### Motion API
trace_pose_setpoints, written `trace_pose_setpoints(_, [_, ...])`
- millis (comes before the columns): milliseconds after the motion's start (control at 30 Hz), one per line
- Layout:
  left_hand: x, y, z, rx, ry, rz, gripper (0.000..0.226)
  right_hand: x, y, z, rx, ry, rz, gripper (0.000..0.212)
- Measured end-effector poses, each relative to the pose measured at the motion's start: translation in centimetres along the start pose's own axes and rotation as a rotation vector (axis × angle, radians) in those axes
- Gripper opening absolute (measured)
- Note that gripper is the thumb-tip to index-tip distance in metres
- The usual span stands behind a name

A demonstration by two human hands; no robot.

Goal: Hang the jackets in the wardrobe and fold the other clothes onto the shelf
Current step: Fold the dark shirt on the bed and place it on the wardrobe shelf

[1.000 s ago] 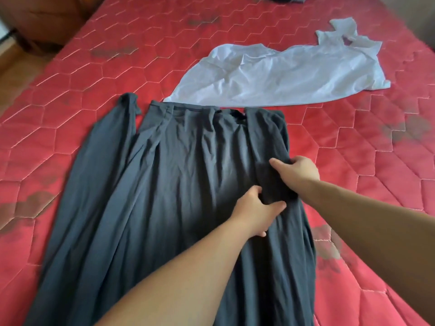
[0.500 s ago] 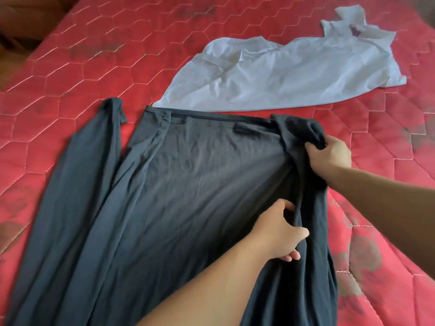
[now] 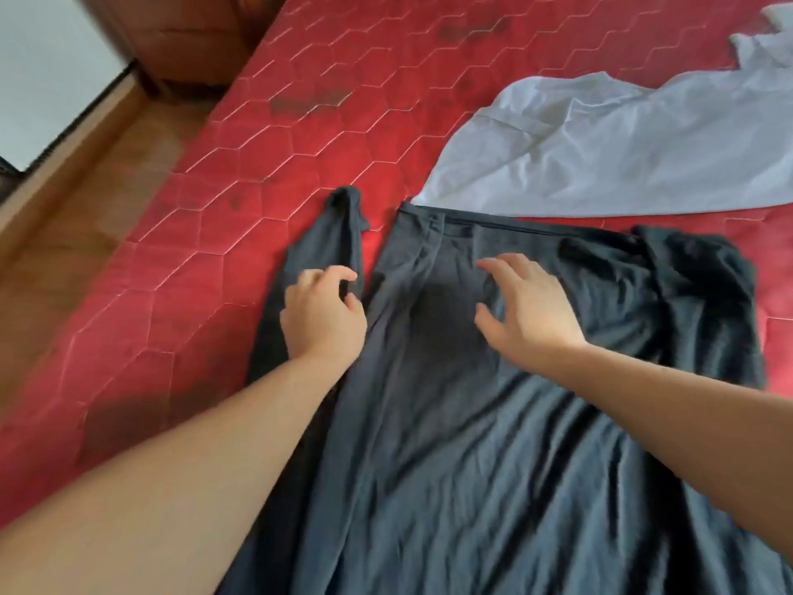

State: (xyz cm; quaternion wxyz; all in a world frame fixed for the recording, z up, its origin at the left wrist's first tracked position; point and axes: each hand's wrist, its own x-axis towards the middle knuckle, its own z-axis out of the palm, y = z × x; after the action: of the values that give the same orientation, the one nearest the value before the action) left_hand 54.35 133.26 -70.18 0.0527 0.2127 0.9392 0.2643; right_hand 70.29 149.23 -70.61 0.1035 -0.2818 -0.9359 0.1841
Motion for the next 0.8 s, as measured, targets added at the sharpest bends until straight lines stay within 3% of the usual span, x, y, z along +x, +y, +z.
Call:
trace_pose_setpoints(67, [2.2, -2.7, -1.6, 0.133, -0.072, -0.172, 0.041, 0.7, -3.8, 2.0, 0.084, -0.054, -0.015, 0.041])
trace_pose_setpoints(133, [3.4, -4.2, -2.3, 0.117, -0.156, -0.303, 0.058, 1.4, -7.2, 3.8, 0.183, -0.09, 0.008, 0.03])
trace_pose_setpoints(200, [4.3, -5.1, -2.5, 0.047, -0.172, -0.344, 0.06, 2.5, -10.0, 4.9, 0.313, -0.1, 0.099, 0.022])
trace_pose_setpoints(367, [6.2, -6.0, -3.7, -0.18, -0.191, -0.279, 0.049, 6.5, -15.6, 6.4, 0.468, -0.055, 0.301, 0.014])
trace_pose_setpoints(433, [6.2, -5.5, -4.3, -0.43, -0.273, -0.241, 0.036, 8.7, -18.1, 6.7, 0.564, -0.073, 0.428, 0.032])
trace_pose_setpoints(500, [6.0, -5.1, -4.9, -0.639, -0.407, -0.194, 0.018, 11.2, -20.0, 6.5, 0.773, -0.196, 0.68, 0.053])
trace_pose_setpoints(567, [5.9, -5.2, -5.2, -0.749, -0.501, -0.146, 0.016, 12.8, -20.5, 6.0, 0.848, -0.408, 0.834, 0.043])
trace_pose_setpoints(633, [5.5, -5.4, -5.2, -0.733, -0.587, -0.053, 0.016, 13.4, -19.8, 6.2, 0.68, -0.466, 0.767, 0.019])
trace_pose_setpoints(700, [4.8, -5.1, -4.8, -0.786, -0.541, -0.038, 0.017, 13.6, -18.8, 6.3, 0.639, -0.312, 0.614, 0.012])
trace_pose_setpoints(800, [4.1, -4.2, -3.7, -1.03, -0.171, -0.235, 0.014, 14.0, -17.4, 3.6, 1.153, -0.043, 0.608, 0.016])
